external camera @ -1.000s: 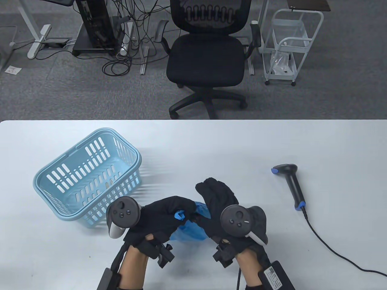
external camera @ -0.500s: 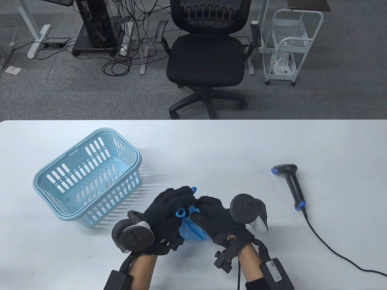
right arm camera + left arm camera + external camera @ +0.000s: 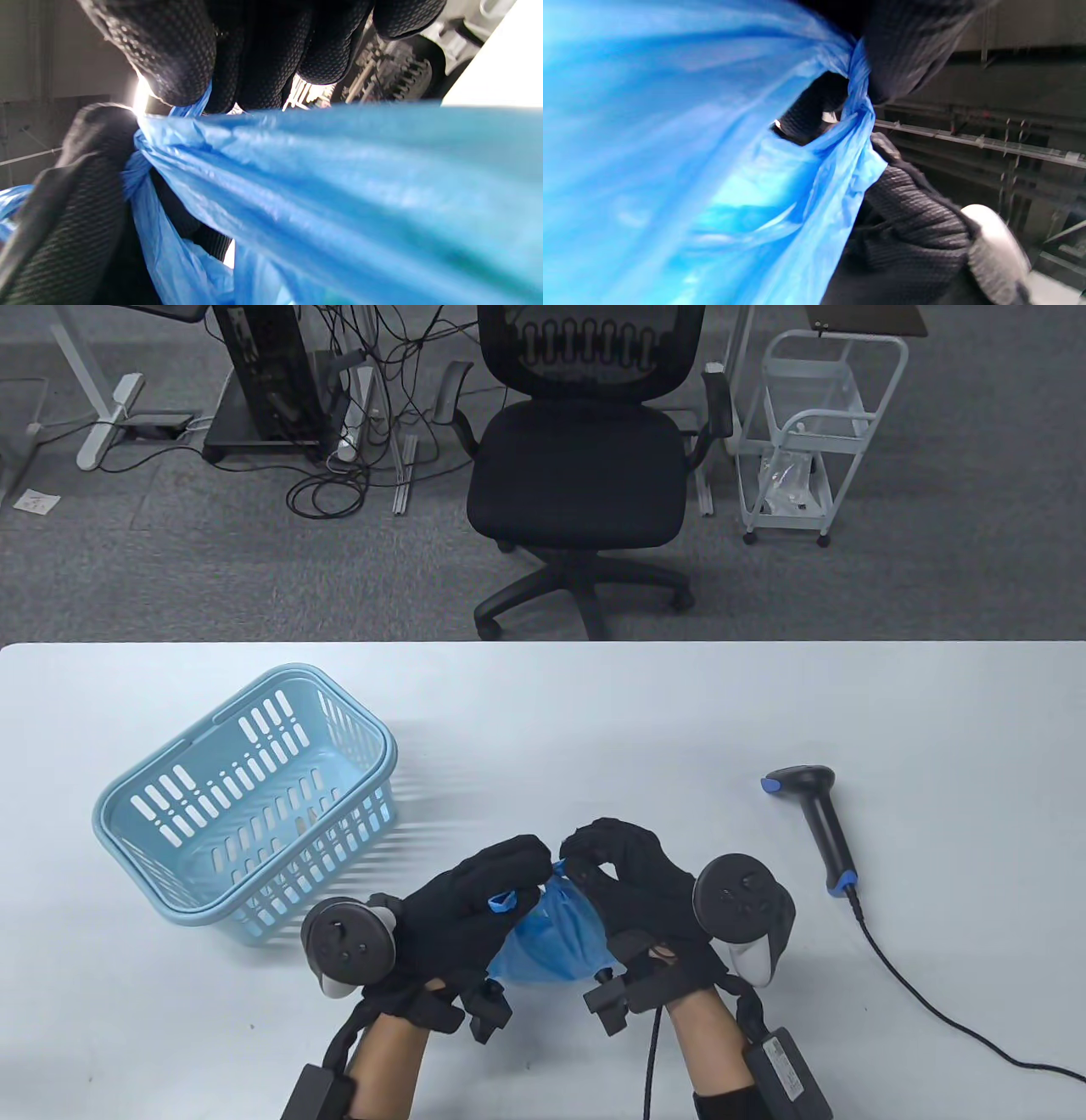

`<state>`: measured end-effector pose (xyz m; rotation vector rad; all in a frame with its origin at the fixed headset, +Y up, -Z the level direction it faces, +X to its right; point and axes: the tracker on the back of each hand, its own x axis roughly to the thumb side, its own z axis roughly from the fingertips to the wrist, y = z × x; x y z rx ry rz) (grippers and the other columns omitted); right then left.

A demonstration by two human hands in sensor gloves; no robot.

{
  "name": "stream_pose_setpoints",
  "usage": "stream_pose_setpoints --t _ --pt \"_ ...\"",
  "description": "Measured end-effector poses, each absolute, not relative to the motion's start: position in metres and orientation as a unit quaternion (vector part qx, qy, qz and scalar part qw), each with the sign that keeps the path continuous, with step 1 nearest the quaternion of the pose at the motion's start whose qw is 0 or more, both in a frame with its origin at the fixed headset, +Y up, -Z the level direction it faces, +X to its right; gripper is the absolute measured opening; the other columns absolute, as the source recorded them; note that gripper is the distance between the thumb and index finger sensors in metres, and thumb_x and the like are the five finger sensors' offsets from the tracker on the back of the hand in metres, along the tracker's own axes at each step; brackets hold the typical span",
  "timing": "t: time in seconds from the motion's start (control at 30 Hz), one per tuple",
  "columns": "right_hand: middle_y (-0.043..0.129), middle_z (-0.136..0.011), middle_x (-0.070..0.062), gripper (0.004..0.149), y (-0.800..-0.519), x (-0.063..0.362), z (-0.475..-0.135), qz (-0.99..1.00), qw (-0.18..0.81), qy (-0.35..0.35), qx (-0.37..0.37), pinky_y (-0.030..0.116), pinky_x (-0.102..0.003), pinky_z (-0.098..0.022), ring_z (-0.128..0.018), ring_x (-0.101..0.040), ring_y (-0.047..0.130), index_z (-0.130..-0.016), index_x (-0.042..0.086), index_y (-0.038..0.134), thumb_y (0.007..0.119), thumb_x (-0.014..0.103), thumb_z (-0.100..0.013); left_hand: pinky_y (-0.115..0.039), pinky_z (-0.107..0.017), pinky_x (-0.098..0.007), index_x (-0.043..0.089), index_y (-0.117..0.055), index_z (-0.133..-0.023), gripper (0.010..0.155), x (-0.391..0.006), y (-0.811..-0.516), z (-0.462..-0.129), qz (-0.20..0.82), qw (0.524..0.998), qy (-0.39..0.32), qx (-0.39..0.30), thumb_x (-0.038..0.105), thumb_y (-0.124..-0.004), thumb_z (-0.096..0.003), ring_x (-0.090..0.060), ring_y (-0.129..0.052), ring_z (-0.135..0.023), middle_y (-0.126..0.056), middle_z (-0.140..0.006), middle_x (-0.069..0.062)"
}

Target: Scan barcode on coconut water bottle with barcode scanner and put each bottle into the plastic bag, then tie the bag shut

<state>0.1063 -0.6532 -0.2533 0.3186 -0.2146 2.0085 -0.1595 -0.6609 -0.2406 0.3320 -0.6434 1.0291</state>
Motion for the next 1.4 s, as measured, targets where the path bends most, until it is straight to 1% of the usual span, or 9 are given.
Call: stream_pose_setpoints --t 0.07,0.13,0.27,0.37,0.5,0.63,0.77,1.03,1.4 --pt "0.084 -0.09 -0.007 0.037 -0.649 0.11 -0.251 0.853 0.493 -0.103 0.133 0.053 -0.067 -0.07 -0.095 -0.041 0.071 -0.083 0.016 0.085 0.083 0.036 -0.052 -0.061 -0.08 -0.06 0.026 -0.076 -0.111 0.049 -0.164 -0.659 -0.239 0.429 0.84 -0.29 0.159 0.045 -0.067 -0.0671 -0.028 -0.088 -0.105 -0.075 -0.12 -0.001" --pt "0.084 -0.091 -0.006 0.036 -0.646 0.117 -0.248 0.863 0.476 -0.106 0.134 0.053 -0.067 -0.07 -0.095 -0.041 0.071 -0.082 0.017 0.085 0.083 0.036 -0.052 -0.055 -0.081 -0.063 0.028 -0.072 -0.114 0.051 -0.17 -0.658 -0.236 0.387 0.865 -0.278 0.158 0.046 -0.062 -0.0677 -0.03 -0.081 -0.11 -0.07 -0.123 -0.002" --pt "0.085 -0.091 -0.005 0.035 -0.644 0.132 -0.241 0.882 0.44 -0.115 0.121 0.055 -0.067 -0.07 -0.095 -0.04 0.072 -0.082 0.019 0.086 0.083 0.037 -0.052 -0.05 -0.081 -0.066 0.028 -0.07 -0.117 0.052 -0.191 -0.656 -0.232 0.333 0.897 -0.256 0.139 0.046 -0.059 -0.0685 -0.032 -0.074 -0.114 -0.066 -0.126 -0.003" --pt "0.085 -0.091 -0.005 0.035 -0.654 0.142 -0.24 0.886 0.438 -0.102 0.109 0.055 -0.067 -0.07 -0.096 -0.041 0.071 -0.082 0.018 0.086 0.082 0.036 -0.052 -0.047 -0.081 -0.068 0.029 -0.07 -0.117 0.052 -0.202 -0.661 -0.231 0.307 0.914 -0.238 0.116 0.045 -0.059 -0.0689 -0.034 -0.071 -0.116 -0.065 -0.127 -0.003" --pt "0.085 -0.091 -0.006 0.035 -0.671 0.157 -0.242 0.884 0.451 -0.084 0.086 0.055 -0.067 -0.07 -0.096 -0.041 0.072 -0.082 0.017 0.086 0.081 0.034 -0.053 -0.046 -0.081 -0.069 0.029 -0.071 -0.116 0.051 -0.214 -0.679 -0.231 0.317 0.919 -0.217 0.092 0.044 -0.059 -0.069 -0.034 -0.067 -0.118 -0.063 -0.128 -0.003" --pt "0.085 -0.091 -0.007 0.035 -0.682 0.17 -0.242 0.883 0.459 -0.072 0.065 0.055 -0.068 -0.07 -0.096 -0.042 0.071 -0.083 0.016 0.085 0.08 0.033 -0.053 -0.044 -0.081 -0.069 0.03 -0.069 -0.117 0.051 -0.221 -0.696 -0.232 0.32 0.922 -0.207 0.065 0.045 -0.059 -0.0691 -0.035 -0.058 -0.122 -0.062 -0.129 -0.003" --pt "0.084 -0.091 -0.007 0.035 -0.695 0.178 -0.244 0.884 0.462 -0.054 0.043 0.054 -0.068 -0.07 -0.096 -0.042 0.071 -0.083 0.016 0.085 0.08 0.033 -0.053 -0.043 -0.082 -0.069 0.031 -0.069 -0.117 0.051 -0.227 -0.706 -0.232 0.311 0.93 -0.192 0.048 0.045 -0.058 -0.069 -0.035 -0.054 -0.123 -0.06 -0.13 -0.002" --pt "0.084 -0.091 -0.007 0.035 -0.708 0.188 -0.247 0.889 0.457 -0.031 0.018 0.053 -0.068 -0.071 -0.095 -0.042 0.072 -0.083 0.015 0.085 0.079 0.032 -0.053 -0.041 -0.082 -0.07 0.029 -0.071 -0.116 0.051 -0.233 -0.715 -0.232 0.321 0.929 -0.181 0.014 0.044 -0.059 -0.0688 -0.035 -0.05 -0.124 -0.06 -0.131 -0.002" --pt "0.084 -0.091 -0.007 0.035 -0.712 0.191 -0.249 0.897 0.442 -0.016 0.006 0.052 -0.068 -0.071 -0.096 -0.042 0.071 -0.083 0.014 0.084 0.078 0.031 -0.054 -0.039 -0.082 -0.07 0.029 -0.072 -0.116 0.051 -0.239 -0.717 -0.232 0.31 0.934 -0.176 -0.018 0.044 -0.059 -0.0691 -0.035 -0.047 -0.125 -0.059 -0.131 -0.003"
